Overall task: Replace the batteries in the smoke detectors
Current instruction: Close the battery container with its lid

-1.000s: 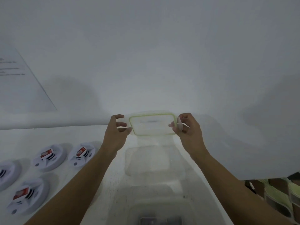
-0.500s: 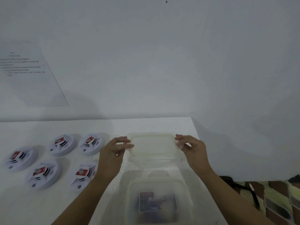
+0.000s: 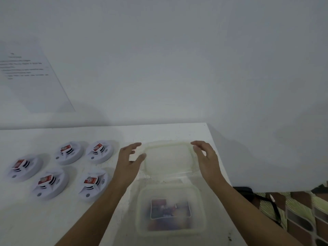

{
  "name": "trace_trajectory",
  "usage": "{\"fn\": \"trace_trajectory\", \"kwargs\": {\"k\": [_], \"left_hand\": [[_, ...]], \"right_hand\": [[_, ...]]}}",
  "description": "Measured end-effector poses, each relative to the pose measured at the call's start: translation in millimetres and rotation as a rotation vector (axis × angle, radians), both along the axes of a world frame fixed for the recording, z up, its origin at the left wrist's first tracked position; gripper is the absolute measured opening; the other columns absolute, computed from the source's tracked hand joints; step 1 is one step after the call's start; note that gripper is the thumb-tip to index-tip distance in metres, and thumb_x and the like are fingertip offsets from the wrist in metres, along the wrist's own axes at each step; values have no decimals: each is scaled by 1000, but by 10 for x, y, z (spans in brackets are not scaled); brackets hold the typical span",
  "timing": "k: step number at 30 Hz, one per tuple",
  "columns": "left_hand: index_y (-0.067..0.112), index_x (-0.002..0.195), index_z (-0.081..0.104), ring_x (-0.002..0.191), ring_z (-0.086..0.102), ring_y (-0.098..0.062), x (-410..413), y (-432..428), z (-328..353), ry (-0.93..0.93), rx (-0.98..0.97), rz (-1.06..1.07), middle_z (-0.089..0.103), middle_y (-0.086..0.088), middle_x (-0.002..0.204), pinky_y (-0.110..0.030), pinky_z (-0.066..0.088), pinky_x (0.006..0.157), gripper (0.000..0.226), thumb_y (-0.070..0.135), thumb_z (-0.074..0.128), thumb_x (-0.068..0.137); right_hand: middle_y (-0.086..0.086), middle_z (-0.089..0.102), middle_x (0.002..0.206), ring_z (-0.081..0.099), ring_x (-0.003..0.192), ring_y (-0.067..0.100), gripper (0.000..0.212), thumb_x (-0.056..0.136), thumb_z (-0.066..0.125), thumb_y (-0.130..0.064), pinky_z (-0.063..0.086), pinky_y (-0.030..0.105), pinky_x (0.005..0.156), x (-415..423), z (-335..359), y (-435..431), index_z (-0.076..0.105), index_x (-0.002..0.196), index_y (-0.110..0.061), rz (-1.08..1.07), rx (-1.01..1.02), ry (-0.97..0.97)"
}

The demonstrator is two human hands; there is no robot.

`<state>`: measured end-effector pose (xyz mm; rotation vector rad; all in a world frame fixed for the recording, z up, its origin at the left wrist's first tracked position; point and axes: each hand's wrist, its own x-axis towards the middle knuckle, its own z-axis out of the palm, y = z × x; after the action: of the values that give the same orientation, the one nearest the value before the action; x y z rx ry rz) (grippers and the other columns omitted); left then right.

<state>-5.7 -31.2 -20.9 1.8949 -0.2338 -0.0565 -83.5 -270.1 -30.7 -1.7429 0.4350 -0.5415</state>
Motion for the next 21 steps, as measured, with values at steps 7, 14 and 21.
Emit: {"fn": "trace_trajectory", "kwargs": {"k": [7,14,21], "left_hand": [[41,152,27,145,28,-12,49,-262,-80,271,-45,-206,28,17,158,-30,28,109,62,47,56,98],[47,139,36,135,42,-11,55,-315,-217,221,-180,-213,39,16,146,-23,41,103,44,37,55,101],[36,133,47,113,53,13,108,-343,-220,244,-193,-229,51,17,133,-9,46,90,34,24,56,102]], "right_hand": [[-17,39,144,36,135,7,47,104,54,-32,33,31,109,140,-5,119,39,148,-35,233,155,242],[-9,48,148,50,134,23,37,103,56,-29,42,50,114,163,-129,43,51,132,-53,332,372,199],[-9,60,131,66,112,17,40,104,53,-15,57,25,78,186,-130,56,50,138,-37,341,527,143]]}}
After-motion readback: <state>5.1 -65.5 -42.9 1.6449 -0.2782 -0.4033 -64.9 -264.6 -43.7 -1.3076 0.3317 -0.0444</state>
